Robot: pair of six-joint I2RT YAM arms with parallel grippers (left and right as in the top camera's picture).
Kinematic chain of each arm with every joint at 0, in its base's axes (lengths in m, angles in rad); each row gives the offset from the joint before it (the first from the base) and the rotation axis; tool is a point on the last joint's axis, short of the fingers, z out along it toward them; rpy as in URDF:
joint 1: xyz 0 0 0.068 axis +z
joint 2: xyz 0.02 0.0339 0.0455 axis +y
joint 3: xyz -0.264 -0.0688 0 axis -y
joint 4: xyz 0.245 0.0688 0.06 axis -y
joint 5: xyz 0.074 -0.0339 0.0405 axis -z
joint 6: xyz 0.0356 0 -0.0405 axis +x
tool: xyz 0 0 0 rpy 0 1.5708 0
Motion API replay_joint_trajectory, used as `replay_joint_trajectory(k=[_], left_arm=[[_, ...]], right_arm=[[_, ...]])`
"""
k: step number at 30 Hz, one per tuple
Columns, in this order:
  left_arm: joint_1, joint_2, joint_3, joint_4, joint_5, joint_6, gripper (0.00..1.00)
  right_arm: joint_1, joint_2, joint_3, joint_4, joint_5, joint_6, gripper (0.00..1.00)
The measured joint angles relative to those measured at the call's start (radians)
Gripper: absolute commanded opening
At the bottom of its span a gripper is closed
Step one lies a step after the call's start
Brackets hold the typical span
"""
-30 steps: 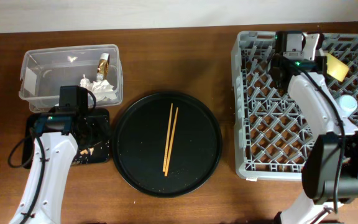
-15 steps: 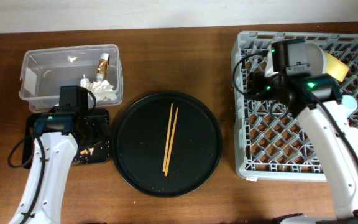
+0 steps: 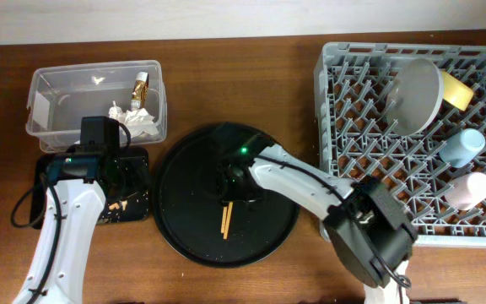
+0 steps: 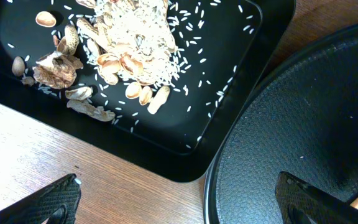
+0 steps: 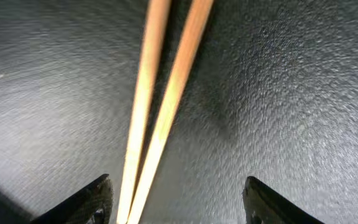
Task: Sort waste into correct bins and load items into the dishwasher rack
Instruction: 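Reach the right gripper down to the chopsticks and grasp one, then carry the chopstick with the right gripper into the rack's left side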
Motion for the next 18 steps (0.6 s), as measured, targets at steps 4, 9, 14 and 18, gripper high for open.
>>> replay_joint_trajectory(k=[4, 9, 14, 18], left_arm=[[0.000, 0.000, 0.000, 0.000, 0.000, 0.000, 0.99], [0.000, 0.000, 0.000, 0.000, 0.000, 0.000, 0.99], [0.000, 0.000, 0.000, 0.000, 0.000, 0.000, 0.99], [0.000, 0.000, 0.000, -0.003, 0.000, 0.000, 0.99]], right_arm=[[0.003, 0.016, -0.001, 0.003, 0.090, 0.062, 0.58], [0.003, 0.016, -0.001, 0.026, 0.122, 0.092, 0.58], [0.003, 0.016, -0.001, 0.047, 0.134, 0.123, 0.59], [0.003, 0.032, -0.016, 0.082, 0.143, 0.127, 0.59]])
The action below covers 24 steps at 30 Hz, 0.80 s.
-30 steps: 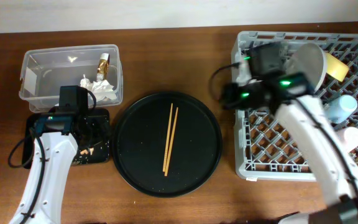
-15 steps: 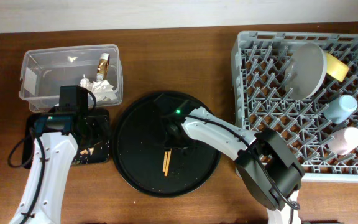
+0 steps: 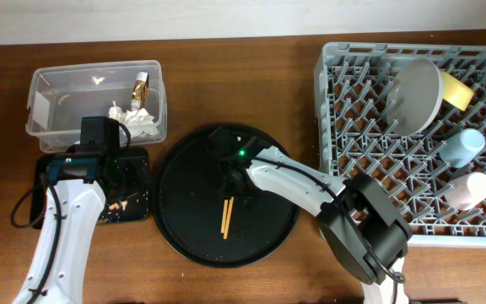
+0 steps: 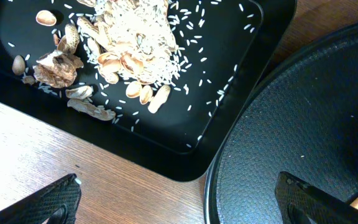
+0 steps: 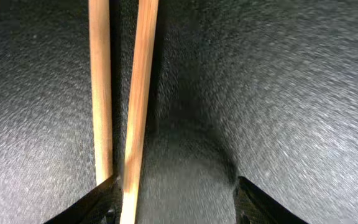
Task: Sort waste into correct bins and load items into the dishwasher rack
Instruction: 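Carry the chopstick with the right gripper into the rack's left side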
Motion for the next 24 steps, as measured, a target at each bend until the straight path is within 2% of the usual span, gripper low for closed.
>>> replay_joint_trajectory(k=[3, 5, 6, 9, 11, 12, 19, 24], left_arm=[[0.000, 0.000, 0.000, -0.001, 0.000, 0.000, 0.99], [0.000, 0.000, 0.000, -0.002, 0.000, 0.000, 0.99], [0.000, 0.000, 0.000, -0.002, 0.000, 0.000, 0.99], [0.000, 0.000, 0.000, -0.006, 0.000, 0.000, 1.00], [0.000, 0.000, 0.000, -0.008, 0.000, 0.000, 0.99], [0.000, 0.000, 0.000, -0.008, 0.000, 0.000, 0.99], [0.000, 0.000, 0.000, -0.011, 0.000, 0.000, 0.99], [0.000, 0.000, 0.000, -0.011, 0.001, 0.000, 0.99]], right_arm=[[0.000, 0.009, 0.000, 0.002, -0.002, 0.003, 0.58], [0.000, 0.010, 0.002, -0.009, -0.002, 0.002, 0.38], [0.000, 0.013, 0.005, -0.032, 0.000, 0.003, 0.32], [0.000, 0.017, 0.009, -0.109, -0.002, 0.003, 0.24], [0.000, 0.018, 0.010, -0.148, -0.012, 0.003, 0.08], [0.000, 0.018, 0.010, -0.162, -0.019, 0.002, 0.04], [-0.026, 0.018, 0.010, -0.199, -0.046, 0.013, 0.04], [-0.146, -0.029, -0.005, -0.243, -0.040, -0.103, 0.04]])
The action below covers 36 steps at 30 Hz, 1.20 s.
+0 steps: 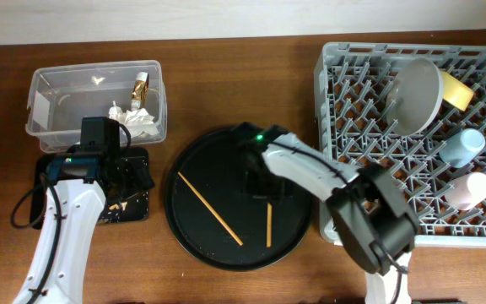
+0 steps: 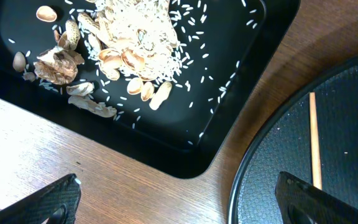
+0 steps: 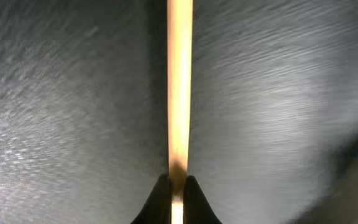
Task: Sort waste into correct bins and load items into the dishwasher rack
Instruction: 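Carry the chopstick with the right gripper into the rack's left side, then return the right gripper to the round tray and grasp the second chopstick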
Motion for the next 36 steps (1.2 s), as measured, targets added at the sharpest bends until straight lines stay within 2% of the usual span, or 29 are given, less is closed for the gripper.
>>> replay_joint_trajectory(k=[6, 8, 13, 17, 18, 21, 22, 26, 30, 33, 36], left_arm=[[0.000, 0.000, 0.000, 0.000, 0.000, 0.000, 0.99], [0.000, 0.000, 0.000, 0.000, 0.000, 0.000, 0.99], [0.000, 0.000, 0.000, 0.000, 0.000, 0.000, 0.99], [0.000, 0.000, 0.000, 0.000, 0.000, 0.000, 0.99], [0.000, 0.000, 0.000, 0.000, 0.000, 0.000, 0.99], [0.000, 0.000, 0.000, 0.000, 0.000, 0.000, 0.99], [0.000, 0.000, 0.000, 0.000, 0.000, 0.000, 0.99], [0.000, 0.000, 0.000, 0.000, 0.000, 0.000, 0.99], [0.000, 0.000, 0.000, 0.000, 0.000, 0.000, 0.99], [0.000, 0.000, 0.000, 0.000, 0.000, 0.000, 0.99], [0.000, 0.000, 0.000, 0.000, 0.000, 0.000, 0.99]], right_arm=[[-0.206, -0.391, 0.012, -0.073, 0.039, -0.249, 0.04], [-0.312, -0.447, 0.013, -0.089, 0.060, -0.306, 0.04], [-0.496, -0.426, 0.011, -0.161, 0.075, -0.436, 0.04], [-0.498, -0.358, -0.029, -0.130, 0.037, -0.459, 0.08], [-0.498, -0.346, -0.030, -0.126, 0.029, -0.460, 0.13], [-0.498, -0.317, -0.031, -0.112, 0.014, -0.464, 0.42], [-0.498, -0.312, -0.031, -0.111, 0.011, -0.472, 0.44], [-0.498, -0.314, -0.031, -0.111, 0.002, -0.474, 0.45], [-0.484, -0.420, 0.000, -0.099, -0.025, -0.472, 0.46], [-0.373, -0.511, 0.032, -0.080, -0.044, -0.470, 0.46], [-0.246, -0.496, 0.032, -0.050, -0.053, -0.453, 0.47]])
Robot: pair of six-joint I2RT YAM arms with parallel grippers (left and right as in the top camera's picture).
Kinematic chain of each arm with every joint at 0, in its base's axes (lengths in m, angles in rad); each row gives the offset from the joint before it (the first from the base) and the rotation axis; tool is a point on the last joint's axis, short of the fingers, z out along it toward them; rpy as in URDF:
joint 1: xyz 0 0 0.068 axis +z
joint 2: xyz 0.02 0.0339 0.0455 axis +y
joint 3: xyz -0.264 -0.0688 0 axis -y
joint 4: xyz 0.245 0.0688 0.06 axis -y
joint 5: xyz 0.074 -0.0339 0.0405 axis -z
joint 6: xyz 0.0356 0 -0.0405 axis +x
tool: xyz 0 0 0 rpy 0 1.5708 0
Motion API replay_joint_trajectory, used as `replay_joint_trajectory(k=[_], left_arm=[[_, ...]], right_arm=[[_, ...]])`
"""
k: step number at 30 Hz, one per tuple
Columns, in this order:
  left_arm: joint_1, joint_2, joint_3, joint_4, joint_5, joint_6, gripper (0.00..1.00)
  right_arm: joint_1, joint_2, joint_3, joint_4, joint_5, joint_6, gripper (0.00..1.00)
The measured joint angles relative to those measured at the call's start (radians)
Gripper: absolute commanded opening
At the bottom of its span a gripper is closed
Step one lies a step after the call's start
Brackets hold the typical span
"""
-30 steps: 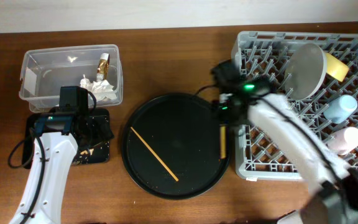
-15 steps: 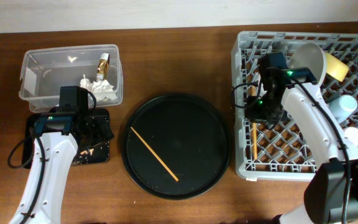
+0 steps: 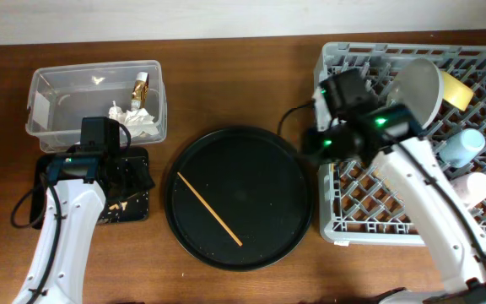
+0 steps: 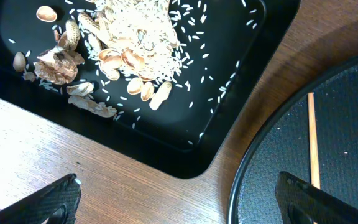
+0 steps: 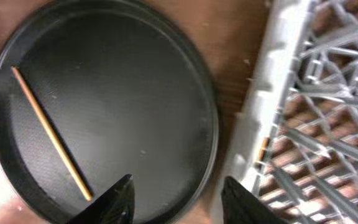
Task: Sort waste into correct bins and load items into the dishwasher rack
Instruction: 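Return the right gripper to the round tray and grasp the second chopstick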
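Note:
One wooden chopstick point(image 3: 210, 209) lies slantwise on the round black tray point(image 3: 268, 169); it shows also as the chopstick point(image 5: 50, 142) in the right wrist view. My right gripper point(image 3: 321, 143) hangs open and empty over the left edge of the grey dishwasher rack point(image 3: 332, 228). A short wooden sliver point(image 5: 263, 149) shows between the rack's bars; what it is cannot be told. My left gripper point(image 4: 180, 202) is open over bare table between the waste tray point(image 4: 229, 93) and the round tray.
The rack holds a grey plate point(image 3: 416, 95), a yellow item point(image 3: 456, 89), a blue cup point(image 3: 462, 146) and a pink cup point(image 3: 472, 187). A clear bin point(image 3: 49, 93) with paper and a small bottle stands at the back left. The waste tray holds nut shells and rice point(image 4: 135, 37).
My right gripper was shut on a chopstick lying on the round tray; now it is open at the rack's left edge and that chopstick is gone from the tray. The left arm has not moved.
Two chopsticks lay side by side on the round tray with my right gripper open over them. Then they lay apart, the tray stood further right, and the gripper was shut on one. Now one chopstick is on the tray and the gripper is open at the rack.

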Motion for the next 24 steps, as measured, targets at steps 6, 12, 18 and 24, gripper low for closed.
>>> replay_joint_trajectory(k=[6, 12, 18, 24], left_arm=[[0.000, 0.000, 0.000, 0.000, 0.000, 0.000, 0.99], [0.000, 0.000, 0.000, 0.000, 0.000, 0.000, 0.99], [0.000, 0.000, 0.000, 0.000, 0.000, 0.000, 0.99], [0.000, 0.000, 0.000, 0.000, 0.000, 0.000, 0.99]], right_arm=[[0.231, 0.122, 0.000, 0.065, -0.002, 0.056, 0.49], [0.423, 0.347, 0.001, 0.174, -0.021, 0.068, 0.49], [0.574, 0.479, 0.002, 0.257, -0.028, 0.078, 0.49], [0.581, 0.545, 0.002, 0.261, -0.027, 0.096, 0.25]])
